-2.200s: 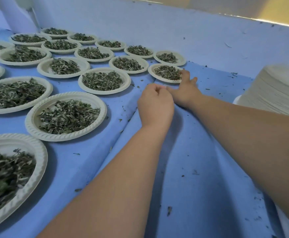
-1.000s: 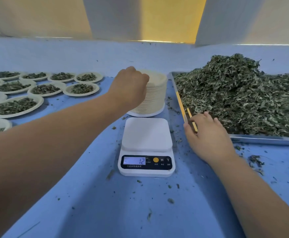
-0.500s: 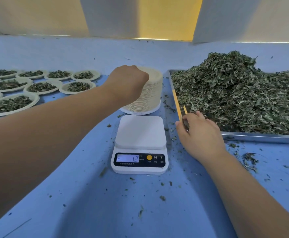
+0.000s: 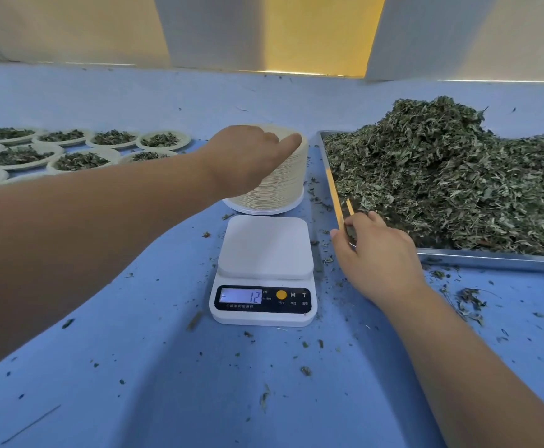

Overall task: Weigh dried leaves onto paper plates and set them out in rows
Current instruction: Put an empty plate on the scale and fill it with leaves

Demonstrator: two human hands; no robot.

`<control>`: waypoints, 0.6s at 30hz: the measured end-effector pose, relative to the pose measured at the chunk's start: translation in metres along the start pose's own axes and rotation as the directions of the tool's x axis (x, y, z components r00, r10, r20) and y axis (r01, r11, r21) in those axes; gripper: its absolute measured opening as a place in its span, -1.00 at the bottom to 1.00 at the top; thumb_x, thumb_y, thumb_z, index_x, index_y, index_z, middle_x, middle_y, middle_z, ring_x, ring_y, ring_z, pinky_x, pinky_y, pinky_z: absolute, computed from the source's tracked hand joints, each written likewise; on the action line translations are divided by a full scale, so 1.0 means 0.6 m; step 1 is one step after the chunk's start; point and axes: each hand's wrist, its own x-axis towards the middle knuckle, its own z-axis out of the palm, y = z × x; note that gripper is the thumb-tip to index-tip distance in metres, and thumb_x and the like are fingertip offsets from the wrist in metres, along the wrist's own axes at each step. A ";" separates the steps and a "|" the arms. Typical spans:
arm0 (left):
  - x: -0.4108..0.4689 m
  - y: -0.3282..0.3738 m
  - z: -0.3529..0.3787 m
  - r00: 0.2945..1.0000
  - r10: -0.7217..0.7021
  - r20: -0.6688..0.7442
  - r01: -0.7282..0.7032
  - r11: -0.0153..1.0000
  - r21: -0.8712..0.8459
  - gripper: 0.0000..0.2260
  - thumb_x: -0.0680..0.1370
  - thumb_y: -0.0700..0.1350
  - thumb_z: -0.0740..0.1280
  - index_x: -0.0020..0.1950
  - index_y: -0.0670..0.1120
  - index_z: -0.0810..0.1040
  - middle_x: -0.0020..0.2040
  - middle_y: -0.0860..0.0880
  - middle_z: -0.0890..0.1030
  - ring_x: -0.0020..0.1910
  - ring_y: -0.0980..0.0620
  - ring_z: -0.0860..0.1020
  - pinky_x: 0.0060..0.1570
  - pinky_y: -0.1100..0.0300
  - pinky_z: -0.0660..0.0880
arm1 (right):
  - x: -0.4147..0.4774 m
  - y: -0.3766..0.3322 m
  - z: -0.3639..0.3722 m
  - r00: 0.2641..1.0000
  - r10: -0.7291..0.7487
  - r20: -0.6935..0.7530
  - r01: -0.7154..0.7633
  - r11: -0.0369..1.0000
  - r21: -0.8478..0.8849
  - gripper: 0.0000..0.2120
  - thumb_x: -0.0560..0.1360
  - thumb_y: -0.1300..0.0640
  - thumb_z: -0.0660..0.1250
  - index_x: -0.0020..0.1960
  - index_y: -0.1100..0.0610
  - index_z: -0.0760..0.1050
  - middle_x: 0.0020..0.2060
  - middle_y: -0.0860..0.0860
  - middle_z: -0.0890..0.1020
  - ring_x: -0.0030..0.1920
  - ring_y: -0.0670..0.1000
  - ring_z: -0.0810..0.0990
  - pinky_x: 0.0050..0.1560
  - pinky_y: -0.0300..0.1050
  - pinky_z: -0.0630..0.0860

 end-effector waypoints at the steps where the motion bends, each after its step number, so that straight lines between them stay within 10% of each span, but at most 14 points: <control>1: 0.002 0.000 -0.002 1.000 0.007 0.005 -0.007 1.000 0.016 -0.37 0.57 -0.32 0.23 0.58 -0.07 0.05 -0.05 -0.10 0.52 -0.12 -0.19 0.51 -0.38 0.05 0.25 | 0.000 0.000 0.000 1.000 -0.001 -0.002 0.001 1.000 -0.002 -0.68 0.63 -0.15 0.15 0.05 0.08 0.51 -0.06 0.00 0.61 0.16 0.24 0.62 0.18 0.09 0.42; 9: 0.007 0.006 -0.006 0.983 0.156 0.102 -0.173 0.965 0.195 -0.29 0.58 -0.32 0.24 0.62 -0.11 -0.07 0.13 -0.16 0.50 -0.12 -0.12 0.33 -0.29 0.01 0.41 | 0.002 0.002 0.002 1.000 -0.004 0.016 0.004 1.000 -0.006 -0.66 0.63 -0.16 0.13 0.09 0.07 0.49 -0.05 0.00 0.62 0.17 0.22 0.62 0.19 0.09 0.39; 18: 0.009 -0.002 -0.005 1.000 -0.018 -0.008 0.019 0.990 0.138 -0.33 0.48 -0.28 0.29 0.53 -0.10 0.05 -0.27 -0.02 0.28 -0.26 -0.10 0.32 -0.32 0.08 0.18 | 0.002 0.005 0.004 1.000 0.005 0.031 -0.004 1.000 -0.022 -0.67 0.63 -0.17 0.14 0.12 0.07 0.48 -0.03 0.02 0.64 0.21 0.20 0.60 0.19 0.09 0.39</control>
